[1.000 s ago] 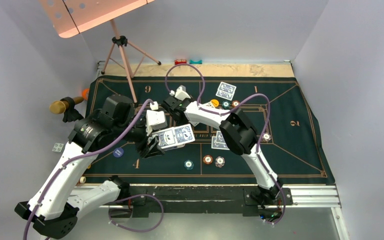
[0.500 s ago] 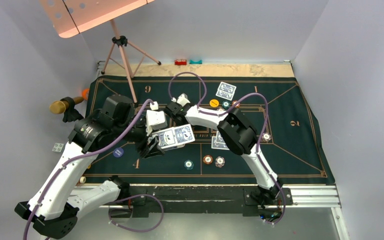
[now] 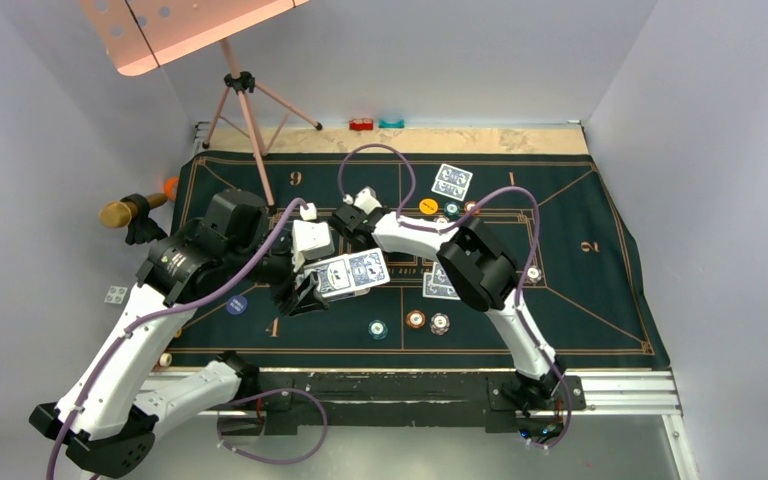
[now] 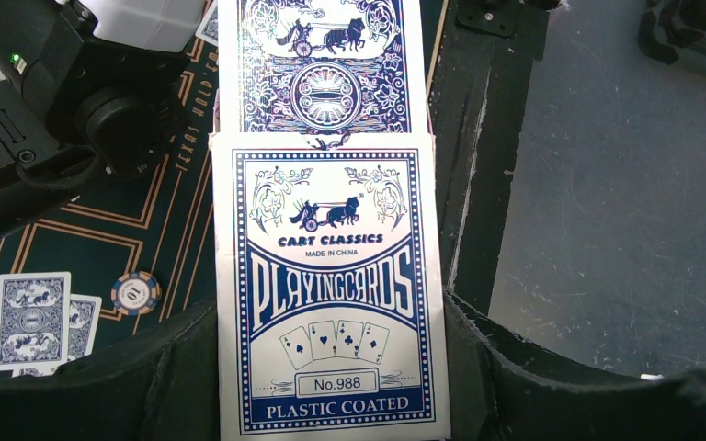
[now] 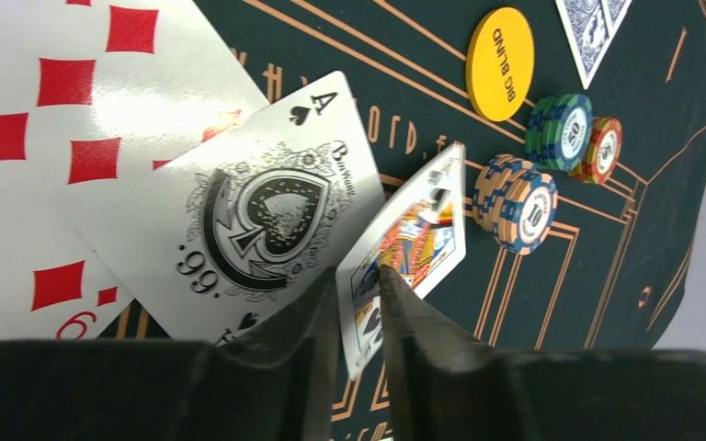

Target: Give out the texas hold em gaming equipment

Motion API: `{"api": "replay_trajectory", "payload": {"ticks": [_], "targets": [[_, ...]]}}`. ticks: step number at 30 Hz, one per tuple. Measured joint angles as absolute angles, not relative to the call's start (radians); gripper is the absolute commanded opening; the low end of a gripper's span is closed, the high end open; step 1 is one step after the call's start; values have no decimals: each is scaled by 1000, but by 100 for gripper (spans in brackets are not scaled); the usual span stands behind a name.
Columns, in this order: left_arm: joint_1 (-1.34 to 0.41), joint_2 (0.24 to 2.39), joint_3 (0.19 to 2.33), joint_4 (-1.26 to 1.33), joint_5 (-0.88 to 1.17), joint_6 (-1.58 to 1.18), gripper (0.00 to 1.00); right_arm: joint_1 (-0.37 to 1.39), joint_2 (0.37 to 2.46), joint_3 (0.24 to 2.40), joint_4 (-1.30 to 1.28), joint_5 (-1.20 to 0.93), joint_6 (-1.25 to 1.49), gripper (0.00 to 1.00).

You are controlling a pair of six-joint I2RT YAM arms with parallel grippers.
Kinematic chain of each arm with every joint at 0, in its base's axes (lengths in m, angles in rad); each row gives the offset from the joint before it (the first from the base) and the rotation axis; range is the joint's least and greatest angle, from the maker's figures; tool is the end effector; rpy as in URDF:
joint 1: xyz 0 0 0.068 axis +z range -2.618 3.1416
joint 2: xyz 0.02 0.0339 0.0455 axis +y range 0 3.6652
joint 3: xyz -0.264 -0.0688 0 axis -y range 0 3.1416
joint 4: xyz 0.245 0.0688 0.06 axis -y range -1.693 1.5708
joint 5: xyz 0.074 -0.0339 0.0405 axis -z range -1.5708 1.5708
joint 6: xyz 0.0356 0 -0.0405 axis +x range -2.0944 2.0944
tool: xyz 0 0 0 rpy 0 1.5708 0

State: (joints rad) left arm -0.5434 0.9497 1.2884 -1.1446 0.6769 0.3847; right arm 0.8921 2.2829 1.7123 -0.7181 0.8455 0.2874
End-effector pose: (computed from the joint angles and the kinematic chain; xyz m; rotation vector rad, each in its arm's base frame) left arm 0.1151 -0.0956 0.3928 1.3165 1.9050 -0.8776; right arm 0.3084 0.3400 0.1377 -0.5585 2.2966 -0.6956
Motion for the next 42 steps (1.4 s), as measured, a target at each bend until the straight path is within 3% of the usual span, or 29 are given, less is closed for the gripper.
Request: {"api": "replay_trajectory", "payload": {"ticks": [12,14,17,18,23,30,36,42], "targets": [[-543,950,1288,-1145,677,385,0,896,2149,1626,-665,678,302,45],[-543,950,1288,-1145,677,385,0,897,2119,1612,-665,635,305,55],[-543,949,1288,-1145,677,385,0,895,2072,1614,-667,575,313,82],[-543,949,1288,-1144,677,385,0,893,2053,1619,-672,553,319,86],[-543,944,1286,-1143,670,384,0,846,1931,1708,-718,409,339,90],[-543,934,1269,-1139,661,384,0,646,1692,1792,-746,153,422,95],[-543,933,1256,-1129,652,383,0,521,1448,1628,-668,-188,517,98],[-543,931,1234,-1108,646,374,0,509,1384,1495,-585,-488,589,99]]}}
